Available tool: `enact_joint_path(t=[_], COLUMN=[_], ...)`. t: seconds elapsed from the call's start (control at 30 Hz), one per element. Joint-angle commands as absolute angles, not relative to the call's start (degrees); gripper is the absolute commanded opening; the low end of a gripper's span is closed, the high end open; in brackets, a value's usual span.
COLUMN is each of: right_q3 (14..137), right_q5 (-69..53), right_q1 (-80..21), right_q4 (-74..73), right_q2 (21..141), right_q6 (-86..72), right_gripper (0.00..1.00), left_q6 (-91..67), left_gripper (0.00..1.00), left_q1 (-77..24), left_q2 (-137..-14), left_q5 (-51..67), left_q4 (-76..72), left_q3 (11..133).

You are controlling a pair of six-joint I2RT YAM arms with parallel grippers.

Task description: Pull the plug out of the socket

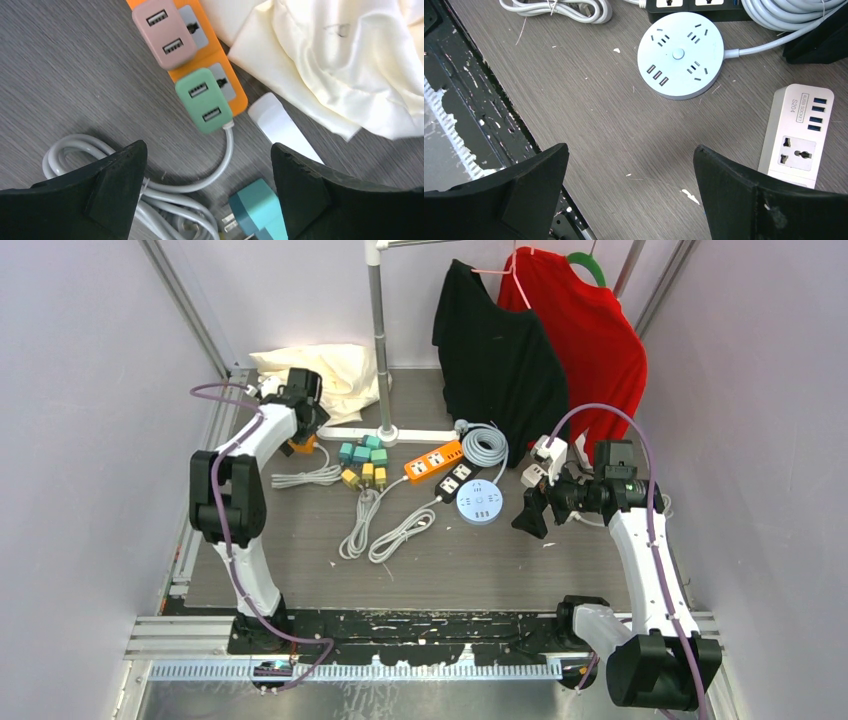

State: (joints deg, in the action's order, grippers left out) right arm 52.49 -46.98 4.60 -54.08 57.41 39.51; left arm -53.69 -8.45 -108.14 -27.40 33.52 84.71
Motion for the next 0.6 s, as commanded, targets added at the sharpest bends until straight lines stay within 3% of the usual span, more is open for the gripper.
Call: enact_joint_path(t=[0.0, 0.57], right_q3=[52.8, 52.8], right_q5=[-47.2, -46.8], right_q1=[4.2, 3.6], right_q4=[-53.5, -54.1], right_q2=[57.3, 57.9], right_q6=[40.4, 41.3], right_gripper=[1.0, 1.0], left_q6=[-55.8, -56.1], left_gripper=[0.93, 0.9], left_q1=[-6.6, -2.3], left_q2=[-112.3, -126.6], left_q5=[-28.6, -26.3], left_q4=[40.0, 46.7], left_q3=[90.7, 104.2])
